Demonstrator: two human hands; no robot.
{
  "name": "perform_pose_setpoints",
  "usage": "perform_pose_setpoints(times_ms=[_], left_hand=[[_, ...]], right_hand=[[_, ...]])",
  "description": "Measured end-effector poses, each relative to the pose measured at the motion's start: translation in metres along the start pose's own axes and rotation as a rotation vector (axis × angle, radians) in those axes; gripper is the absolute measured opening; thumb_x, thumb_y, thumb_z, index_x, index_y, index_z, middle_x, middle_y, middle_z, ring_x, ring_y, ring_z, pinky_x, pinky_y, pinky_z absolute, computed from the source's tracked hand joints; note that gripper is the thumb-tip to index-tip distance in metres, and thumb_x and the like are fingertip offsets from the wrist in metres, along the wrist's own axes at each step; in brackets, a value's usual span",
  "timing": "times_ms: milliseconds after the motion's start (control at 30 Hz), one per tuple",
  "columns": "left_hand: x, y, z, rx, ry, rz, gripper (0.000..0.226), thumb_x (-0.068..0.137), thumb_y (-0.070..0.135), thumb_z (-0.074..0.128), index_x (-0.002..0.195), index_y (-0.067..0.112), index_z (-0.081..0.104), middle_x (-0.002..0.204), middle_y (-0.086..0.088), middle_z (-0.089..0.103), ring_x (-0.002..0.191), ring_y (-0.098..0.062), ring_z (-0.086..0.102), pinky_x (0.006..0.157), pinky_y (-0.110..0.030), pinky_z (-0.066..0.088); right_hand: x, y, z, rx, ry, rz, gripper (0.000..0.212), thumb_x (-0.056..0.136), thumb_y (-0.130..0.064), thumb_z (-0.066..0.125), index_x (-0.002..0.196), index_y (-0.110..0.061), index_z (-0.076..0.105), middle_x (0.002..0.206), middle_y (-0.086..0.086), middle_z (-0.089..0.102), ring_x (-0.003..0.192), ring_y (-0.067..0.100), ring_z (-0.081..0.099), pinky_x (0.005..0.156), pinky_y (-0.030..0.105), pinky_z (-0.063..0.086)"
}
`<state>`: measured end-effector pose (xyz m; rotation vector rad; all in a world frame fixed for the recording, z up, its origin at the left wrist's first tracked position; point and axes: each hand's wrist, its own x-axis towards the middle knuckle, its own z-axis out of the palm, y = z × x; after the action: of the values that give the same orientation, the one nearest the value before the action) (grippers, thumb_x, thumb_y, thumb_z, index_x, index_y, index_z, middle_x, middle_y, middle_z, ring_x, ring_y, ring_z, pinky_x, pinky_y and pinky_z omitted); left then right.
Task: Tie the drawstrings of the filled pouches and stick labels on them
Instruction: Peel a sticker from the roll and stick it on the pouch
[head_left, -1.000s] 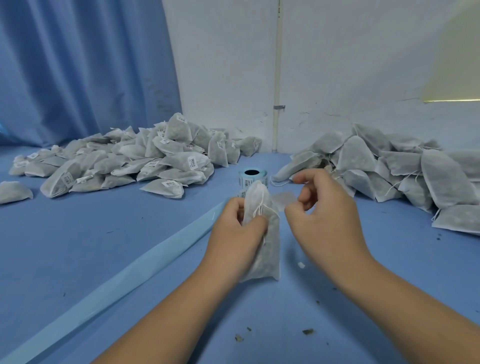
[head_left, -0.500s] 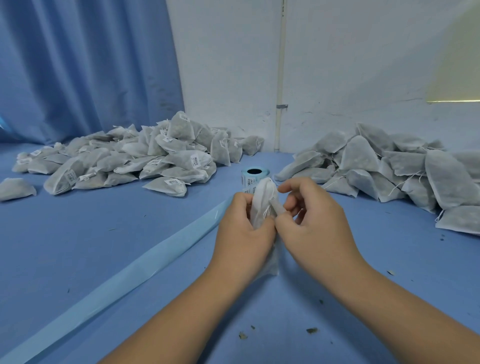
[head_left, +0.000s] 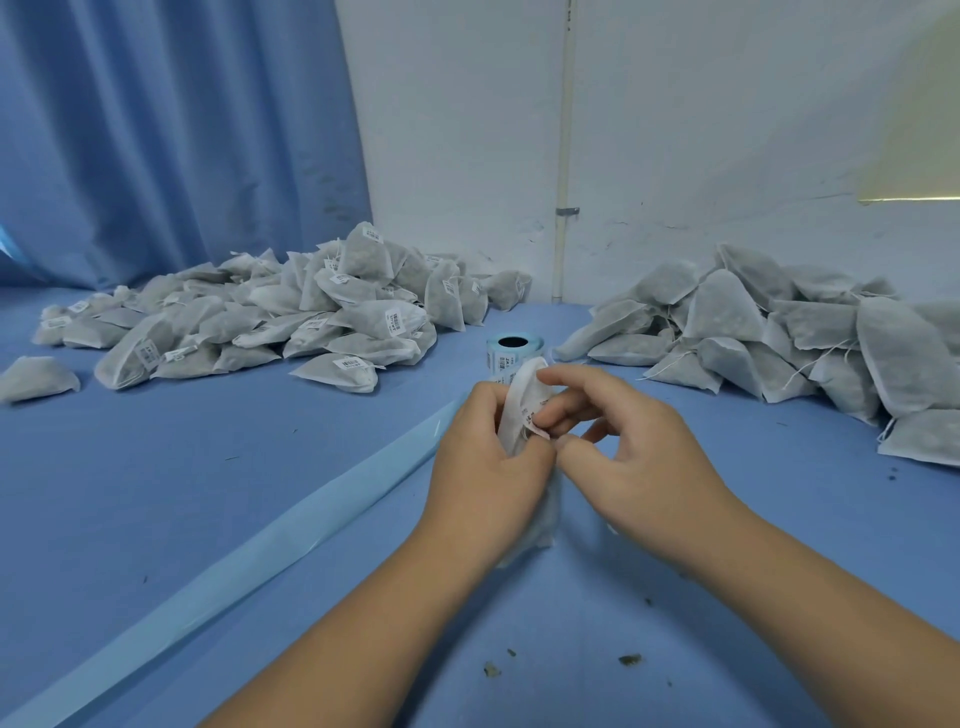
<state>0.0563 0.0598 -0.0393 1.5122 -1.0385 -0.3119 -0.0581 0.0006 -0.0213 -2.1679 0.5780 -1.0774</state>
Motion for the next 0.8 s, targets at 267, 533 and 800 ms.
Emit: perform_pose_setpoints(times_ms=[267,533,800], left_hand=[[0.001,0.002,-0.003,-0.203,-0.06,-0.079,0.011,0.088,0.027,0.066,0.095,0.019,0.066,0.079,0.009,0.064,0.071,-0.002,0.058,0.063,-0.013,0.045],[0.003,0.003,-0.007,-0.448,-0.24,-0.17,0.02,0.09,0.01,0.063,0.079,0.02,0.077,0.085,-0.008,0.074,0.078,-0.02,0.067,0.075,-0.033,0.052],[0.004,0.001,-0.012,-0.499,-0.408,-0.117,0.016,0.086,0.015,0.068,0.099,0.017,0.076,0.097,-0.008,0.074,0.088,-0.02,0.069,0.076,-0.029,0.054]], right_hand=[[0.002,0.006,-0.007,-0.027,-0.01,0.041,0.037,0.08,-0.022,0.053,0.113,-0.039,0.057,0.09,-0.032,0.067,0.091,-0.005,0.056,0.079,0.01,0.042],[0.01,0.014,-0.013,0.403,0.018,0.267,0.023,0.079,-0.016,0.075,0.1,-0.024,0.067,0.086,0.001,0.067,0.078,0.011,0.063,0.075,0.026,0.051],[0.014,0.021,-0.028,0.659,-0.227,0.476,0.038,0.068,-0.027,0.073,0.101,-0.009,0.07,0.095,0.009,0.073,0.084,0.018,0.067,0.073,0.026,0.051]])
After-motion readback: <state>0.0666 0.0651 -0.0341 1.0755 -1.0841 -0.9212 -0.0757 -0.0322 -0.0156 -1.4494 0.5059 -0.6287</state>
